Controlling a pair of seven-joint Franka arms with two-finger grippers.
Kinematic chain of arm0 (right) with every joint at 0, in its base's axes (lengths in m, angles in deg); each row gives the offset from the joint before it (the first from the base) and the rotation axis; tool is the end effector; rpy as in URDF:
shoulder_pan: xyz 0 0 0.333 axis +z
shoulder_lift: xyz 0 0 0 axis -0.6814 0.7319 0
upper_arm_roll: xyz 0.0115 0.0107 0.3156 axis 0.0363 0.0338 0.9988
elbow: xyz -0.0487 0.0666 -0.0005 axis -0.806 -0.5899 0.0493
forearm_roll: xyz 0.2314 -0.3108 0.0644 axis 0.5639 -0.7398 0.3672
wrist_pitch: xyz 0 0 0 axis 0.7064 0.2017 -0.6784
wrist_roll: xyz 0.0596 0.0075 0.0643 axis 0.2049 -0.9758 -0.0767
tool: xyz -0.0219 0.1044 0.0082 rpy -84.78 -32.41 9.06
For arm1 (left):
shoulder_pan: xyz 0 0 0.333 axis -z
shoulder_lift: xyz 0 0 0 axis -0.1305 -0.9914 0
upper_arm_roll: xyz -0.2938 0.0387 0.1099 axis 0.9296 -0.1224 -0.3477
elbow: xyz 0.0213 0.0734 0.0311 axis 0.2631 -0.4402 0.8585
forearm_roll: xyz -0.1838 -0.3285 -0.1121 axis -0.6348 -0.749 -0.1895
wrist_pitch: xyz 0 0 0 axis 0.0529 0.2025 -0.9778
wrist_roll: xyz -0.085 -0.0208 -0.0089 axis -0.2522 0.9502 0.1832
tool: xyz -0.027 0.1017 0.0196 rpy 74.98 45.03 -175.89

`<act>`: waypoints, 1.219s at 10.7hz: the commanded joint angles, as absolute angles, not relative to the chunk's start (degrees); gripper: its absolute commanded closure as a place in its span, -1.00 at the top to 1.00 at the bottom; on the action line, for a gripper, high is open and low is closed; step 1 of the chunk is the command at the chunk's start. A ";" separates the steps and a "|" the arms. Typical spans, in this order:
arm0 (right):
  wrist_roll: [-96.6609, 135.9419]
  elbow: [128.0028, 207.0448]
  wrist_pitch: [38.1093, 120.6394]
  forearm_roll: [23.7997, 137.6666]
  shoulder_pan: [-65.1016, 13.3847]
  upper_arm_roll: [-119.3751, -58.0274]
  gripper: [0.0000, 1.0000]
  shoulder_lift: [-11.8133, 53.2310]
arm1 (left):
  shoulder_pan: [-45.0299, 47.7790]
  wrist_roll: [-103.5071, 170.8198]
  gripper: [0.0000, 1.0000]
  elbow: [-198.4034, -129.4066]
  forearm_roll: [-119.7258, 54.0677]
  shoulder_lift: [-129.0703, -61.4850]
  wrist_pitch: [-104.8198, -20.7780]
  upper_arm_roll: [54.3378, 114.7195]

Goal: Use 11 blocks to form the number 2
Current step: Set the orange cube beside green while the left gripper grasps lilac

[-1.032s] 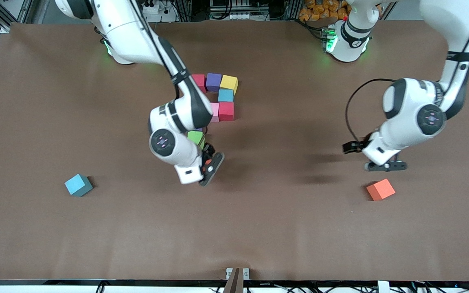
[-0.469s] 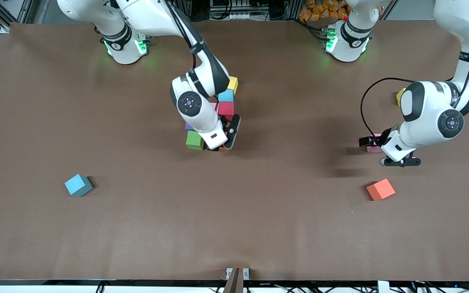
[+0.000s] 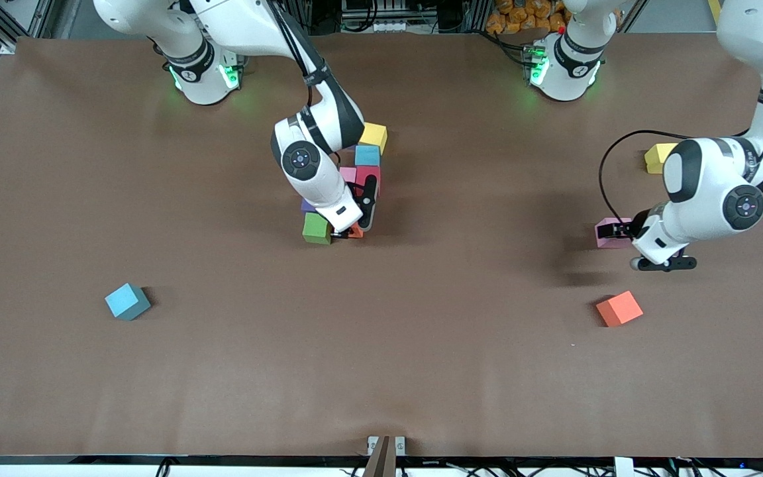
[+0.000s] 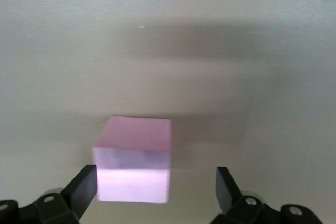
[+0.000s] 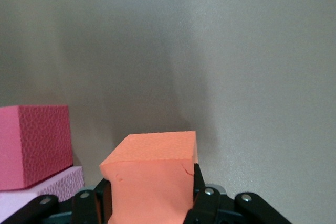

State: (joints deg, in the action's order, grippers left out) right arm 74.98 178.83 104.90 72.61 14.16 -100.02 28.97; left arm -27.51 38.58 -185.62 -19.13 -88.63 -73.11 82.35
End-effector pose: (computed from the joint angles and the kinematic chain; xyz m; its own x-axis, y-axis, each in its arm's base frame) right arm 0.4735 0.4118 0.2117 0.1629 0.9759 0.1454 0.9848 -0.1518 -0.0843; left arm 0.5512 0.0408 0.2454 0.9768 0.0395 -0.2104 0.0470 -0.9984 0.0311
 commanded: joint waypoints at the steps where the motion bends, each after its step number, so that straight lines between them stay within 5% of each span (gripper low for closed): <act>1: 77.44 181.35 105.17 71.75 13.82 -100.21 -0.56 26.51 | -28.07 37.65 1.00 -186.53 -17.68 -88.72 -73.69 82.90; 13: 79.91 181.35 107.45 71.66 11.89 -100.39 -0.56 28.09 | -29.47 36.33 1.00 -186.36 -15.14 -91.98 -73.87 82.90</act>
